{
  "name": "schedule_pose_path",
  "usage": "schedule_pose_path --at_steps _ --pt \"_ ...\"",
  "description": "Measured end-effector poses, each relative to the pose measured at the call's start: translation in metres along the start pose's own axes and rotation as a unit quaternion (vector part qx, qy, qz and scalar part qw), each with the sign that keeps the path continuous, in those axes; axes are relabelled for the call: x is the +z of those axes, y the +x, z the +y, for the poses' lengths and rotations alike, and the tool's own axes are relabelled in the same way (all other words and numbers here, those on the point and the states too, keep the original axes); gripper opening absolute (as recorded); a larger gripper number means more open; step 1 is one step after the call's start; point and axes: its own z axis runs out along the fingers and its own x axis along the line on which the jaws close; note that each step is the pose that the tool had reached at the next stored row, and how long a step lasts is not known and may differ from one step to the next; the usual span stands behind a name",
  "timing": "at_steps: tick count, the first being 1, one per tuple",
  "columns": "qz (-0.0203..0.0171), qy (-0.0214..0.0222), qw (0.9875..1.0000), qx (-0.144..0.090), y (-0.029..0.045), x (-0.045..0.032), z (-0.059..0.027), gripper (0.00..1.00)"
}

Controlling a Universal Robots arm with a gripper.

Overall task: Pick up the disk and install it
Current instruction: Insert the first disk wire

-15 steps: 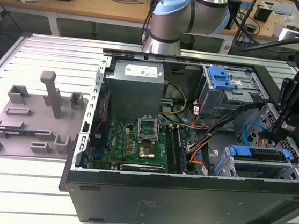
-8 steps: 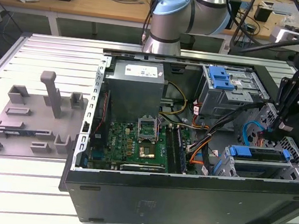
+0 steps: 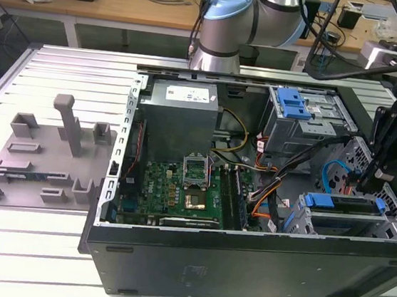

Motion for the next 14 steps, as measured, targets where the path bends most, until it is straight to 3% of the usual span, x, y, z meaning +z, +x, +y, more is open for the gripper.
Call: schedule_pose_path --at_steps 3,9,11,14 --pt "-0.005 0.0005 1.0 -0.003 0.0037 0.0008 0.0014 0.16" --pt "-0.0198 0.0021 0.9997 -0.014 0.0085 0.0019 0.0019 0.16" --pt "-0.0296 0.0037 0.9993 -0.022 0.011 0.0024 0.0019 0.16" --pt "-0.0385 0.0051 0.9988 -0.029 0.0141 0.0031 0.0019 0.16"
